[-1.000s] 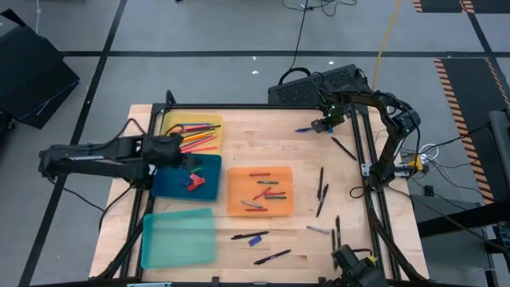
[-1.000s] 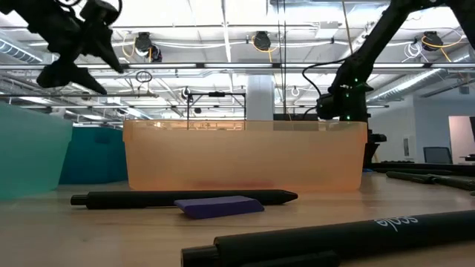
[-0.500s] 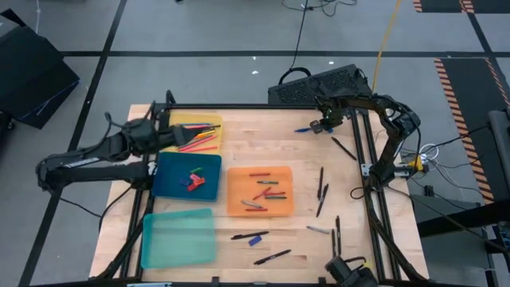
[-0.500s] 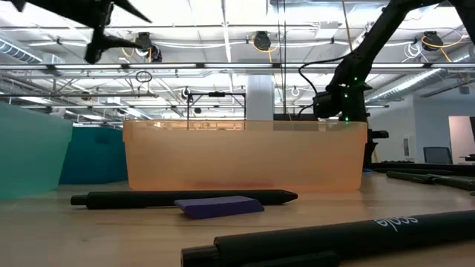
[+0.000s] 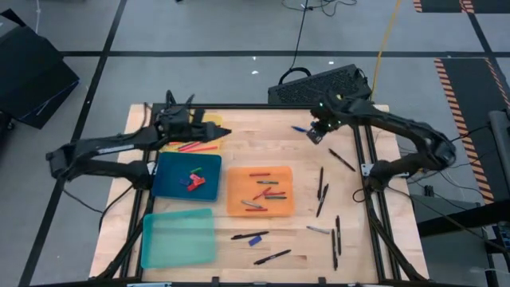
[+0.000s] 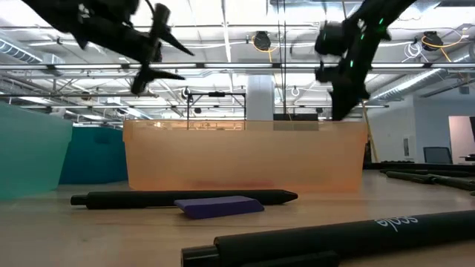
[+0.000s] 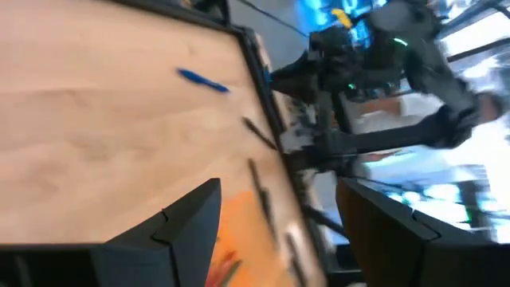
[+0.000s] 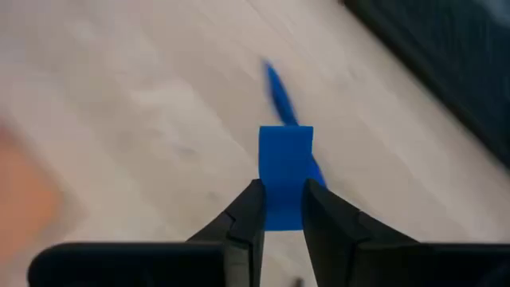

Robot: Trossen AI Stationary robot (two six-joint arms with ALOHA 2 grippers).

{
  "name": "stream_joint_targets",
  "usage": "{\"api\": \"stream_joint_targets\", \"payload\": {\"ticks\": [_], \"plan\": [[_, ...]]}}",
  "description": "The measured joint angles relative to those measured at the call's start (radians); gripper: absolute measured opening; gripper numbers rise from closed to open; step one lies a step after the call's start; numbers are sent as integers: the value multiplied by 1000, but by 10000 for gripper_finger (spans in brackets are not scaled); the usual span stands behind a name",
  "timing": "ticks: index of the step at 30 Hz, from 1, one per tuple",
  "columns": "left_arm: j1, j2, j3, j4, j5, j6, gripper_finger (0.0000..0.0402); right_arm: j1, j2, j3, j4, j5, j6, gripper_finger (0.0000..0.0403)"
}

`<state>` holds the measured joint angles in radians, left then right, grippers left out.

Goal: Sort crayons/erasers/pens/pencils in bins
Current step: Put the blue eraser into the blue bin

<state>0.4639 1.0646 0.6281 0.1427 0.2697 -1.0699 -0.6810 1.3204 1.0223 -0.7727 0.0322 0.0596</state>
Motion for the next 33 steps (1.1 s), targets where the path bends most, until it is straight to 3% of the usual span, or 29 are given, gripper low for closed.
{"api": "stream_joint_targets", "payload": {"ticks": [5,7,13,22,29,33], "plan": [[7,237,4,371,107,-179,250,198,-84,16,51,24,-31,65],[1,324,30,428,119,-220,250,269,-79,46,50,44,-34,65],[-32,502,207,413,156,-202,250,400,28,170,67,94,-61,65],[-74,665,445,275,164,-139,250,450,131,295,156,98,-161,65],[-100,683,485,270,143,-144,247,454,132,297,179,99,-186,66],[-100,683,485,260,132,-162,202,455,132,297,179,99,-193,66]]}}
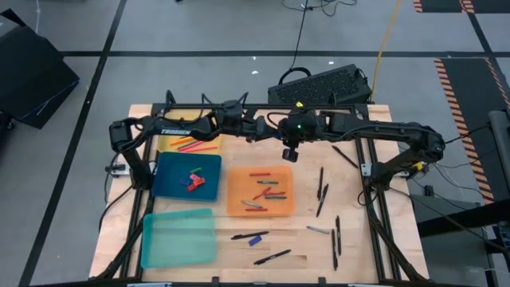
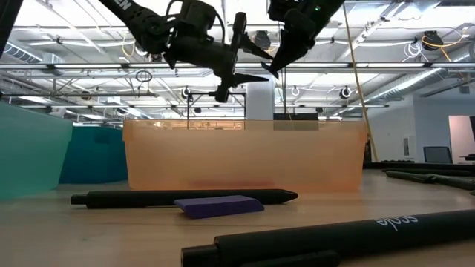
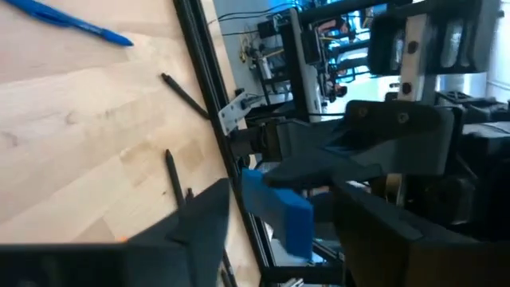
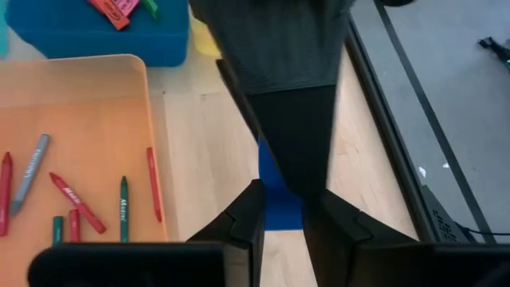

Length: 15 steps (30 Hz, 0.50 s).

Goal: Sort crayons/erasers/pens/pencils in bins
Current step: Put the blue eraser into the blue bin

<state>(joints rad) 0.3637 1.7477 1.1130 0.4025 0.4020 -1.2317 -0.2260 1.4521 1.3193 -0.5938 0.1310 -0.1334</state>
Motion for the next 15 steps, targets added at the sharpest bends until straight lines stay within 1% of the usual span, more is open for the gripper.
{"api": "stream_joint_targets", "payload": {"ticks": [2,7,8,10,12,15], "plan": [[0,0,0,-10,-10,4,159,-1,0,0,4,1,-2,66],[-2,0,0,-6,-22,44,32,0,0,-1,23,5,0,68],[-2,0,0,-6,-26,50,21,0,0,-1,27,7,0,71],[0,-11,0,-18,-31,68,19,0,0,-2,38,8,8,83],[3,-30,1,-58,-36,106,21,4,-1,-1,51,3,29,103],[18,-97,-1,-214,-40,204,18,21,-19,-1,52,-3,50,141]]}}
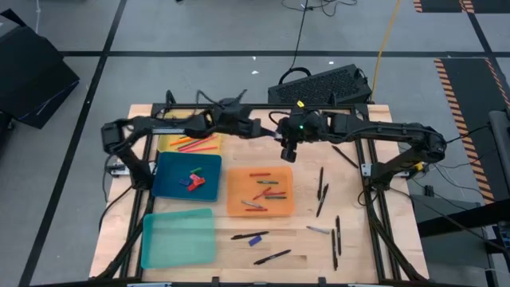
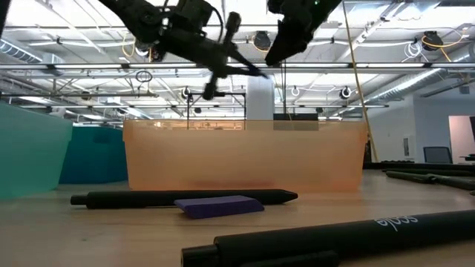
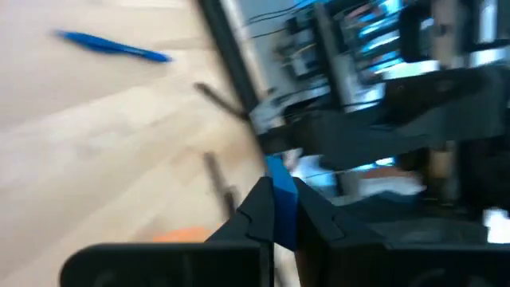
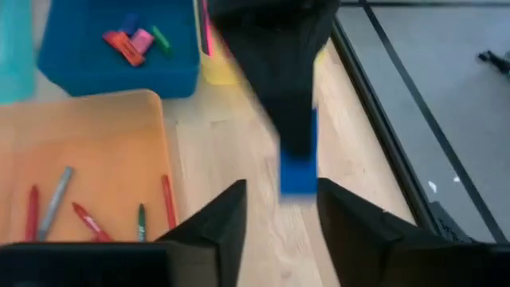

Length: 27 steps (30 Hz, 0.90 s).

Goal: Sort crayons/erasers/pens/pencils in bins
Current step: Put the blue eraser into the blue bin

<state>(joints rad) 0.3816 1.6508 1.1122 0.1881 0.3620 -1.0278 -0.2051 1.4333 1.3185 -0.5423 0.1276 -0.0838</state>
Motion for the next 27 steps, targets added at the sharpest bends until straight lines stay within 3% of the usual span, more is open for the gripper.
{"api": "stream_joint_targets", "payload": {"ticks": [2,7,10,13,19,27], "plan": [[7,-74,1,-168,-20,94,18,15,-16,0,-3,4,-3,166],[-57,-293,2,-799,-139,279,19,38,-53,0,-43,11,-21,207],[-153,-403,-1,-1144,-200,271,19,41,-64,1,-77,33,-14,215],[-273,-488,-43,-1340,-230,205,20,60,-65,1,-100,62,-27,216],[-466,-612,-260,-1312,-240,89,21,212,-26,1,-114,51,-51,214],[-543,-636,-440,-1203,-325,116,24,480,131,1,54,-53,55,210]]}}
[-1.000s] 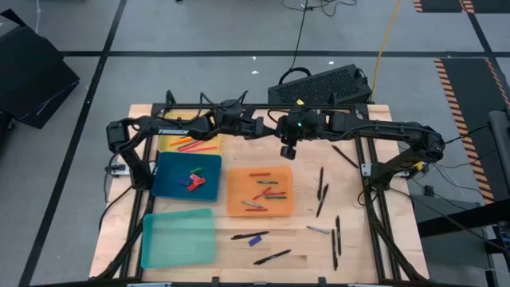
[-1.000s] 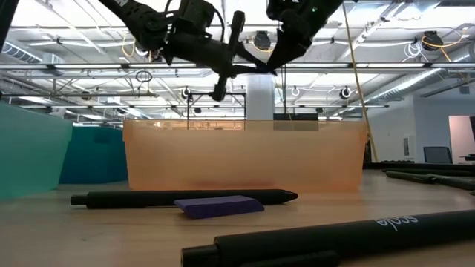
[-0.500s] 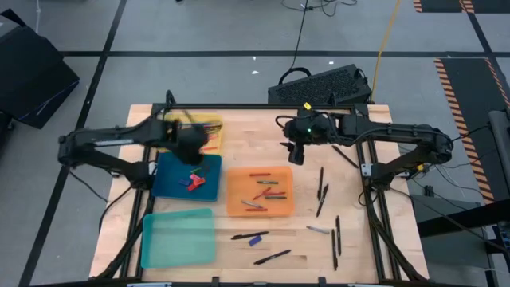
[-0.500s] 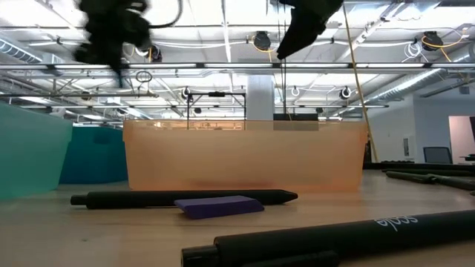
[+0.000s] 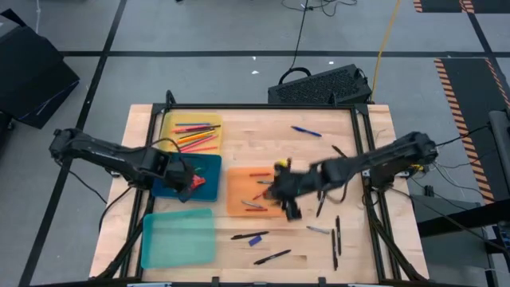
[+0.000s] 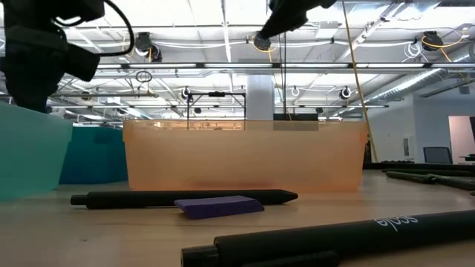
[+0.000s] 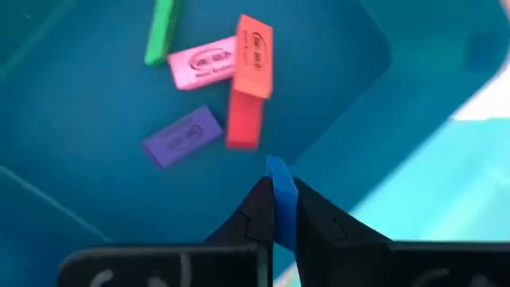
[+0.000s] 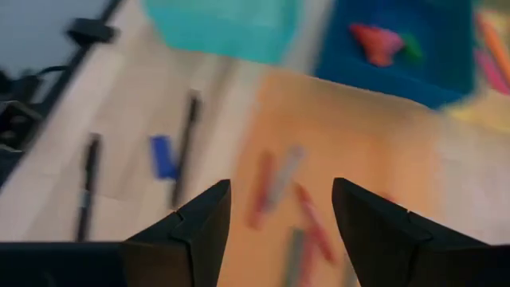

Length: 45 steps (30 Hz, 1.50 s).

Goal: Sort crayons/erasers/pens/pencils in bins
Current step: Put the blue eraser into the blue bin, then put the purple eraser into the blue bin

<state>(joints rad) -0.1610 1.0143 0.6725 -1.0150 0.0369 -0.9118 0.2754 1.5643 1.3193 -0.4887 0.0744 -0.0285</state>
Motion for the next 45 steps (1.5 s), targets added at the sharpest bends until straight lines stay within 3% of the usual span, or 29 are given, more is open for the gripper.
{"api": "stream_joint_targets", "payload": {"ticks": [5,13,17,25,34,39,45], "plan": [[4,1,-43,29,-15,22,59,111,143,0,123,-48,-18,210],[-3,-7,-16,21,20,74,210,178,341,0,303,-101,-6,209],[-40,-28,45,24,26,75,253,168,416,0,406,-100,-4,209],[-142,-94,99,25,3,4,254,164,508,1,505,-100,-24,203],[-298,-123,99,25,-99,-165,206,152,527,4,485,-68,-61,143],[-376,-123,99,23,-160,-205,194,173,504,-1,449,-25,-109,126],[-385,-124,105,24,-169,-236,197,206,374,-1,408,69,-111,141]]}}
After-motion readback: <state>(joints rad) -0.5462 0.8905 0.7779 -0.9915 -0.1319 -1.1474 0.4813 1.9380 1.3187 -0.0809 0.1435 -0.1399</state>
